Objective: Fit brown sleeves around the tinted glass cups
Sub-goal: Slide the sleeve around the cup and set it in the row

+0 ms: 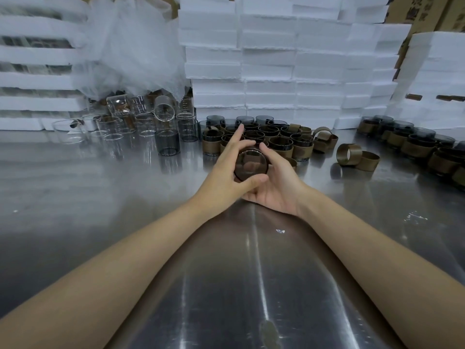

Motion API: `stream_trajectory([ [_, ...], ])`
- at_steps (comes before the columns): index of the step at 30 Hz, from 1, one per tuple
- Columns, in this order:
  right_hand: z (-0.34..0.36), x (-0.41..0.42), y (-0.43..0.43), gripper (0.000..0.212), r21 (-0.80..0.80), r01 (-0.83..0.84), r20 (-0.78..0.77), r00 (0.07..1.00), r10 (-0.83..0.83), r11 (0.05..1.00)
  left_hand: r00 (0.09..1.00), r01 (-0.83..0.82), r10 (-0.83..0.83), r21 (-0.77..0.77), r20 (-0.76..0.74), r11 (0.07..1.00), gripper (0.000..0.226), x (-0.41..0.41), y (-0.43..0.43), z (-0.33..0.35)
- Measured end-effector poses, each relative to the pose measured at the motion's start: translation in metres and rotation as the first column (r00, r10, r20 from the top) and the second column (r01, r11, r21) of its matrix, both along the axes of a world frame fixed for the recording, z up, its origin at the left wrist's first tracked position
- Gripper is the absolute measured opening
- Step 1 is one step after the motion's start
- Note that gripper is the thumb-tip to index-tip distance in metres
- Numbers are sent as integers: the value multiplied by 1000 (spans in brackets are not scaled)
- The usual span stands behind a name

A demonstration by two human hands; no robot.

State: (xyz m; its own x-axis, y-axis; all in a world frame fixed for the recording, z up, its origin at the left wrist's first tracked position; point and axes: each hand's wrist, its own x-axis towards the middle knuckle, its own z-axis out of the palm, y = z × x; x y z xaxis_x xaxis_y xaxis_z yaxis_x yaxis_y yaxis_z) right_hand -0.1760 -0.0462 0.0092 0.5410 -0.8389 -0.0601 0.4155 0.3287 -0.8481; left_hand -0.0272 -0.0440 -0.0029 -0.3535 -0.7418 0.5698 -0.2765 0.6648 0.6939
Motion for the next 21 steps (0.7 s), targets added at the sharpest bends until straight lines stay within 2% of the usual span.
stream_trajectory([
  [4,-1,0,-2,52,29,-44,-29,999,45,999,997,-55,55,2,-46,998,49,0,0,-1],
  [9,-1,3,-3,61,44,-37,-96,994,41,998,992,-80,79,-10,-99,997,21,-2,1,2],
  [12,0,3,-2,63,59,-28,-149,988,37,998,977,-124,126,25,-171,992,32,-1,1,3],
  [16,5,2,2,58,90,-63,-175,982,78,994,940,-110,157,168,-303,980,53,2,0,10],
  [18,5,3,3,60,108,-51,-153,986,68,993,945,-50,118,222,-306,974,49,1,0,10],
  [20,3,2,2,60,109,-29,-141,989,44,994,966,-21,76,221,-246,975,35,1,0,5],
  [21,3,1,2,60,107,-26,-137,990,41,994,974,-25,70,207,-216,978,40,1,-1,4],
])
